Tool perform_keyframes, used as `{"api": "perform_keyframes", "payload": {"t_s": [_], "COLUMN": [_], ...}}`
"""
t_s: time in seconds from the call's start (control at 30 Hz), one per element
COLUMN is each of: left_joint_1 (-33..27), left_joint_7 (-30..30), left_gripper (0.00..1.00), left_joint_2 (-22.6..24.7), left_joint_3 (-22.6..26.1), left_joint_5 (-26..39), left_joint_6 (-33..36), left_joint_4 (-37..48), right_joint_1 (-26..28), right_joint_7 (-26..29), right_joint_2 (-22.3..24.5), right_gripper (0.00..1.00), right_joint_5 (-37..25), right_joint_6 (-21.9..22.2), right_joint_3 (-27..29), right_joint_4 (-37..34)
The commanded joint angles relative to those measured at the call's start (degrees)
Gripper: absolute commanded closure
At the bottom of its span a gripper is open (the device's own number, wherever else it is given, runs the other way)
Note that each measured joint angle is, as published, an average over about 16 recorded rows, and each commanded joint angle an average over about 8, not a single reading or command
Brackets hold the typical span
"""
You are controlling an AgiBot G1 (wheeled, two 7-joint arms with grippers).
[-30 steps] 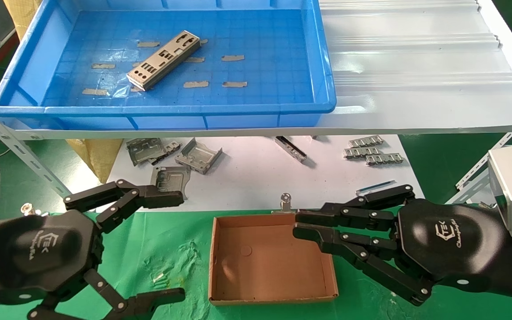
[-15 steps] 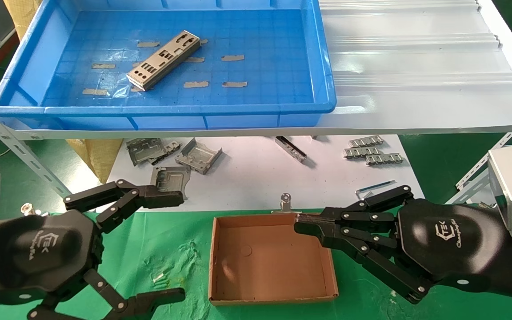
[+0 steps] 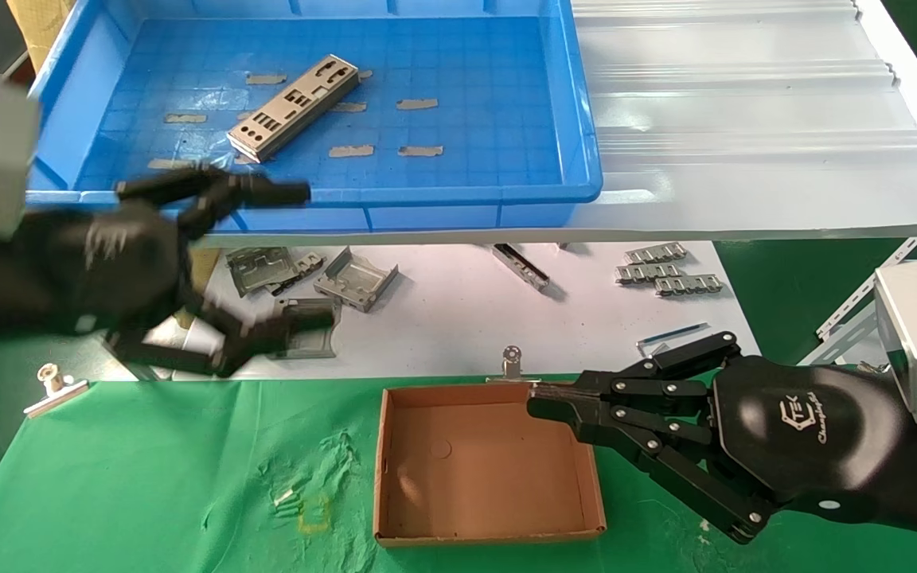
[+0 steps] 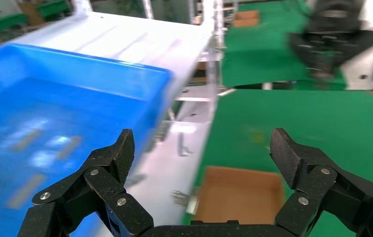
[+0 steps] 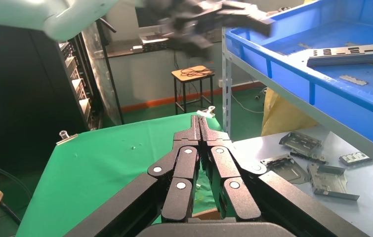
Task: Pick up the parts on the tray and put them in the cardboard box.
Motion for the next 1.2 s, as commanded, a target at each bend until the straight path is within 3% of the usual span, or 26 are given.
{"api": "perform_keyframes", "payload": {"t_s": [0.03,0.23,0.43,0.47,0.67,0.73,1.07,1.13,1.2], "left_joint_1": [-4.57,-15.43,-22.92,-23.83,-27.43,-28.19,-30.73,-30.91,-31.02], "left_joint_7": [0.60,6.49,10.52,10.87,11.60,11.60,11.85,11.98,12.09], "left_gripper": [0.00,0.00,0.00,0.00,0.00,0.00,0.00,0.08,0.27], "left_joint_2": [2.24,9.75,15.38,16.20,19.85,20.65,22.96,23.21,23.47], "left_joint_3": [1.33,4.77,6.93,7.22,8.42,8.74,10.16,10.26,10.33], "left_joint_5": [2.93,10.52,15.98,16.74,19.63,20.20,22.46,22.62,22.74], "left_joint_6": [0.40,-1.58,-8.34,-9.87,-16.89,-18.04,-21.13,-21.52,-21.85], "left_joint_4": [4.18,21.32,34.84,36.71,45.06,46.97,52.77,53.45,54.05], "right_joint_1": [0.00,0.00,0.00,0.00,0.00,0.00,0.00,0.00,0.00], "right_joint_7": [0.00,0.00,0.00,0.00,0.00,0.00,0.00,0.00,0.00], "right_joint_2": [0.00,0.00,0.00,0.00,0.00,0.00,0.00,0.00,0.00], "right_gripper": [1.00,1.00,0.99,0.93,0.18,0.00,0.00,0.00,0.00], "right_joint_5": [0.00,0.00,0.00,0.00,0.00,0.00,0.00,0.00,0.00], "right_joint_6": [0.00,0.00,0.00,0.00,0.00,0.00,0.00,0.00,0.00], "right_joint_3": [0.00,0.00,0.00,0.00,0.00,0.00,0.00,0.00,0.00], "right_joint_4": [0.00,0.00,0.00,0.00,0.00,0.00,0.00,0.00,0.00]}}
